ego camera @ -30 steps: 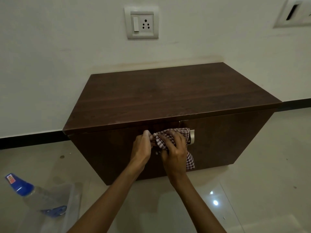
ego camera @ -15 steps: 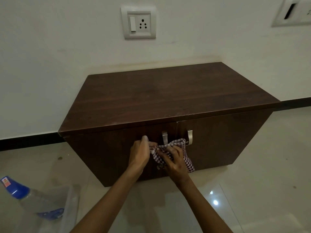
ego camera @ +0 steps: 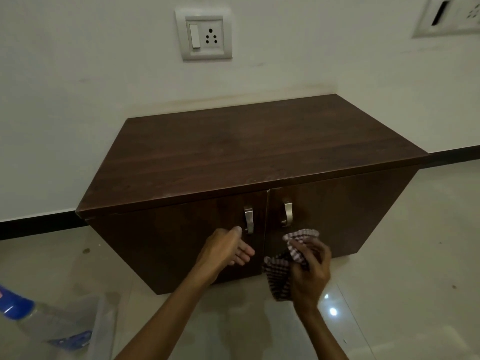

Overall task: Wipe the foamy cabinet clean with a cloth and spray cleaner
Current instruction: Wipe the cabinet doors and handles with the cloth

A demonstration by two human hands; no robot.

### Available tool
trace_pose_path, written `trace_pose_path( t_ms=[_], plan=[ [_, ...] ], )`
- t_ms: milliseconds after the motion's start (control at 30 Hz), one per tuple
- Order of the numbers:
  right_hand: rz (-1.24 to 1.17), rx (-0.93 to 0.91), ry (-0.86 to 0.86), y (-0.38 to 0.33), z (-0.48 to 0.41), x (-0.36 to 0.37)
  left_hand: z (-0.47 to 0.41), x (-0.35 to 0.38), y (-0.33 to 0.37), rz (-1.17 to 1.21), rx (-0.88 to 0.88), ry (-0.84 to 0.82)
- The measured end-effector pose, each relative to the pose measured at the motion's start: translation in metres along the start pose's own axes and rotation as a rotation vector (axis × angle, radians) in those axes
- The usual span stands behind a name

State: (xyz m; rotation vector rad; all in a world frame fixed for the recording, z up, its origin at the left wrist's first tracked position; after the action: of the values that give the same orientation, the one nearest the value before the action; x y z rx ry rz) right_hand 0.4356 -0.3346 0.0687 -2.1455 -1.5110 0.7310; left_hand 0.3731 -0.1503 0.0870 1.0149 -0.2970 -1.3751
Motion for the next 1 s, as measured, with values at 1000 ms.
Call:
trace_pose_path(
  t_ms=[1000],
  plan=[
    [0.076, -0.384, -0.145, -0.041, -0.083, 0.014, -0.004, 0.043, 0.061, 0.575, 0.112, -0.014]
  ],
)
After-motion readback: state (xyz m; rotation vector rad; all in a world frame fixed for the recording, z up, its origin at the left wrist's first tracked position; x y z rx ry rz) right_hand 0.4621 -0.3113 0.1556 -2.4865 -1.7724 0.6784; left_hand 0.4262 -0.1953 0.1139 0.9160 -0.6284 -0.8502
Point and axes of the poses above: each hand's wrist, its own z-axis away from the middle knuckle, its own x-axis out of the palm, y = z × x, the point moved 9 cm from there along -z, towards the middle knuckle, and after that the axes turned 11 degrees about -x, right-handed, at the moved point
